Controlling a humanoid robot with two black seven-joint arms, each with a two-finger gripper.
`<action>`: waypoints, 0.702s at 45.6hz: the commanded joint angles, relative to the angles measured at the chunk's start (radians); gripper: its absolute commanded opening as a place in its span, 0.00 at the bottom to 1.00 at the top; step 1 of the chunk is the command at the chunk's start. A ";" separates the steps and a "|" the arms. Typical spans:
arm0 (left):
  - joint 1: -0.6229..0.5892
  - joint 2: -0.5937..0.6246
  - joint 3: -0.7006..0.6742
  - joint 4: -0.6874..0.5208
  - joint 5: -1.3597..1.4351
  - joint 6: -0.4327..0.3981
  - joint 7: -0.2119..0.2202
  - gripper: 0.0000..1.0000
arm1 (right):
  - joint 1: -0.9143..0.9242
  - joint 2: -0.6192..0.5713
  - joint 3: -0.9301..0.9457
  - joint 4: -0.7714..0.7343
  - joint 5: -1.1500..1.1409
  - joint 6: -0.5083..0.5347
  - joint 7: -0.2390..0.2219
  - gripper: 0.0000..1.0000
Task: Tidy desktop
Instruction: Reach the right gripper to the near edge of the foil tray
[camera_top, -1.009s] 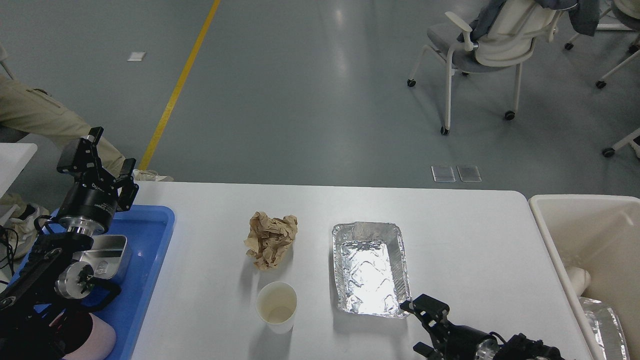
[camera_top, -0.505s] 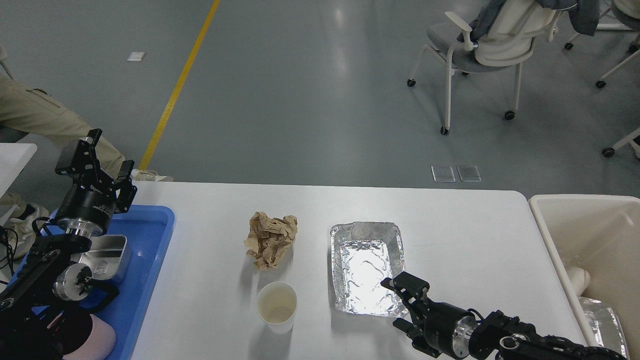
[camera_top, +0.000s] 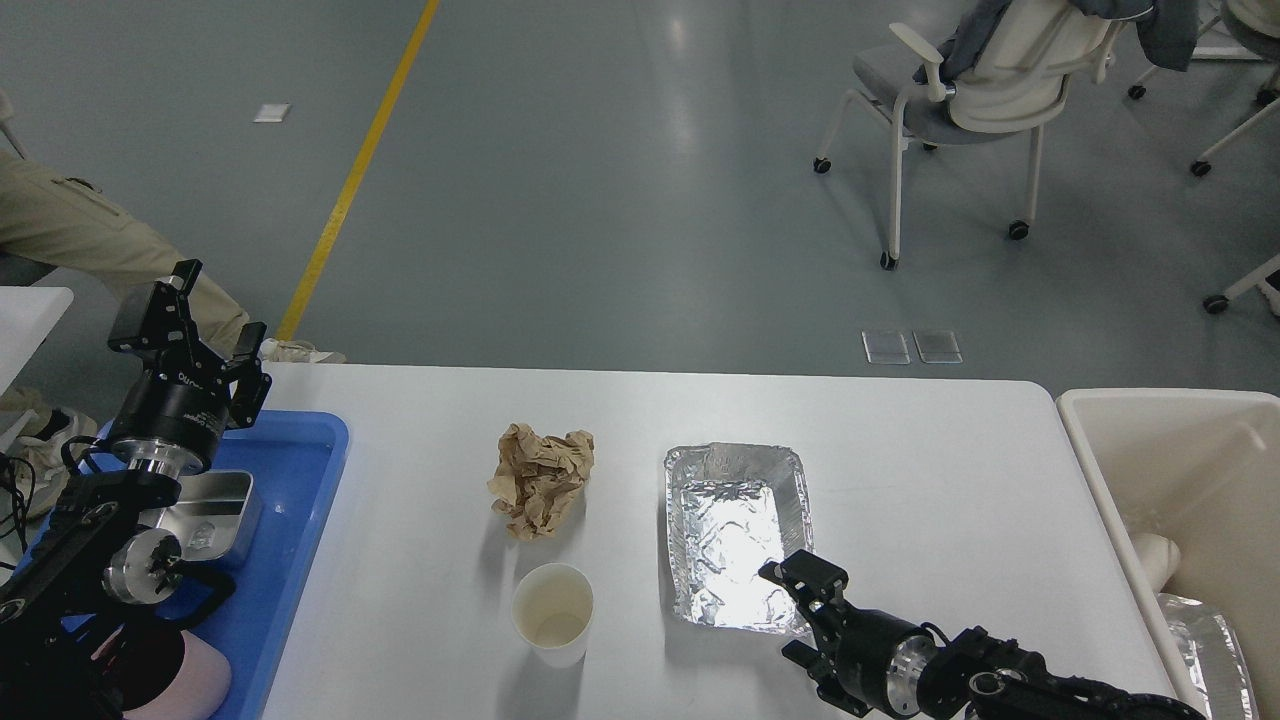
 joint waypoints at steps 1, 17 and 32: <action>0.002 0.001 0.000 -0.002 0.000 0.000 -0.002 0.97 | 0.002 0.025 0.003 -0.038 0.000 0.006 0.002 1.00; 0.005 0.001 -0.003 -0.008 -0.002 0.000 -0.002 0.97 | 0.024 0.037 -0.006 -0.054 -0.020 0.007 0.022 1.00; 0.023 0.006 -0.017 -0.018 -0.002 -0.002 -0.003 0.97 | 0.029 0.076 -0.032 -0.120 -0.129 0.007 0.030 0.77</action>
